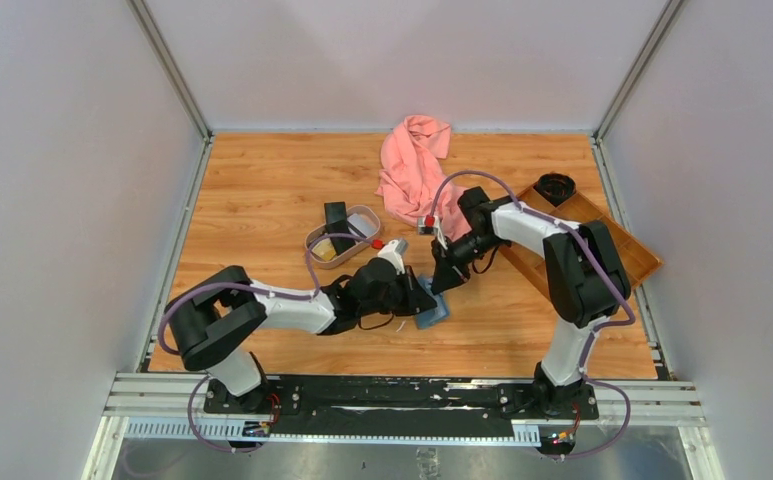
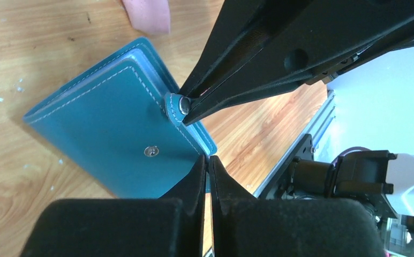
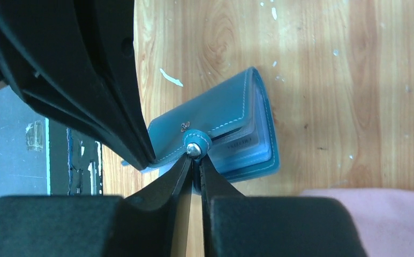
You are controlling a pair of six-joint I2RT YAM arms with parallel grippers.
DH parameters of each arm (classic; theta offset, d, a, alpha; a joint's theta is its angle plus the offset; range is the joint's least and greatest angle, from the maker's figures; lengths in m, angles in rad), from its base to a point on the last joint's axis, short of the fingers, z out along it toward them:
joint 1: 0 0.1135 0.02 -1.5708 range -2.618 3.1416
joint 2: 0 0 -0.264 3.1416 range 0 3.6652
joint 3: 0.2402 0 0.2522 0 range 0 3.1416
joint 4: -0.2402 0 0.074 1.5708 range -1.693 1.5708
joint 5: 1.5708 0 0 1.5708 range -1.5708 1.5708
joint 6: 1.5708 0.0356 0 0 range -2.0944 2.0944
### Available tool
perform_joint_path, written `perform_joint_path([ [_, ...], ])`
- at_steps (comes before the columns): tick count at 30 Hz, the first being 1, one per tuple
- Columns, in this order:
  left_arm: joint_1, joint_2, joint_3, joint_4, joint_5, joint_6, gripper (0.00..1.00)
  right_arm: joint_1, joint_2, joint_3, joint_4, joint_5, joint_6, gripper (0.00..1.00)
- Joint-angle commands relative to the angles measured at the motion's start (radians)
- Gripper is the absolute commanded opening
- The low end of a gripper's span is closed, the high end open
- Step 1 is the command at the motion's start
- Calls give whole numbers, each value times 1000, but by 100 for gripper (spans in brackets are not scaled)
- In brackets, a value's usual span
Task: Put the credit cards into the card holder
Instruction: Close the card holder at the center of the board.
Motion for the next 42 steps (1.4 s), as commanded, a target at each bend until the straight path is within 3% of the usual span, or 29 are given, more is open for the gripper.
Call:
perform_joint_path([
  [1,-7,91,75,-30,8,45,0,-24,28,23,-39,-11,29,15],
  [10,0,164,79,-48,-39,44,0,-98,75,37,-51,5,74,17],
  [18,14,236,152,-47,21,70,0,-98,100,57,-94,-29,49,20],
  [21,19,227,165,-46,50,83,7,-100,102,59,-98,-37,48,21],
  [29,40,0,128,-52,152,143,36,-99,37,62,-106,-38,33,29],
  [32,52,-111,110,-126,171,206,45,-100,-36,51,-104,-11,11,33],
  [38,87,-302,29,-418,8,369,46,-97,-220,-16,-59,30,-31,36],
  [42,98,-331,-27,-462,-92,407,42,-79,-299,-81,1,56,55,37],
])
